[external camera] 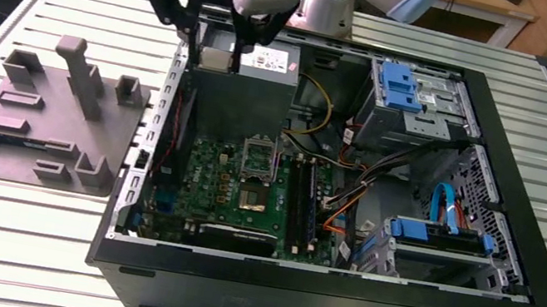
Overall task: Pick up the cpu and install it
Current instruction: 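Pick up the cpu and move it towards the insertion slot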
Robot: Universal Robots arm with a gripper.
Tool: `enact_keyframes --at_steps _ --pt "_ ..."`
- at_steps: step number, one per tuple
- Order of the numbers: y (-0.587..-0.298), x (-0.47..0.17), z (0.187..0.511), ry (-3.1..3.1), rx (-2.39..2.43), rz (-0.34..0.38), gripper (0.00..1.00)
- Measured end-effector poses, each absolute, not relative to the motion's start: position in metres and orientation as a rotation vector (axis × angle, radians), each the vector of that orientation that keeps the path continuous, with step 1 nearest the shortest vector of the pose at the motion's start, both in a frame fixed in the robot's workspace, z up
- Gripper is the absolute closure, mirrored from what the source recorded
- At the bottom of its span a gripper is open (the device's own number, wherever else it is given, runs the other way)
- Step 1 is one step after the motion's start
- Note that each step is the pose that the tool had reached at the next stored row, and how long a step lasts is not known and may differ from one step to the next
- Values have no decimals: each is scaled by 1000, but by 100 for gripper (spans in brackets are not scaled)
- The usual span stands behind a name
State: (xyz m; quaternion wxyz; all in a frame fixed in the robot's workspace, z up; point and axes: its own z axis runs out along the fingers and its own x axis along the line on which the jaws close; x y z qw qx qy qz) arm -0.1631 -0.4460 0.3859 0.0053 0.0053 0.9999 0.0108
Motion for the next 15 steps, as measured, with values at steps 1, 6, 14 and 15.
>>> enact_keyframes --at_steps 1,6,14,15 --pt "-447 -162 386 3131 17 34 53" --pt "-453 -156 384 3131 17 34 53" --pt "-453 -131 378 3131 22 34 53" --pt "-453 -127 377 3131 22 34 53"
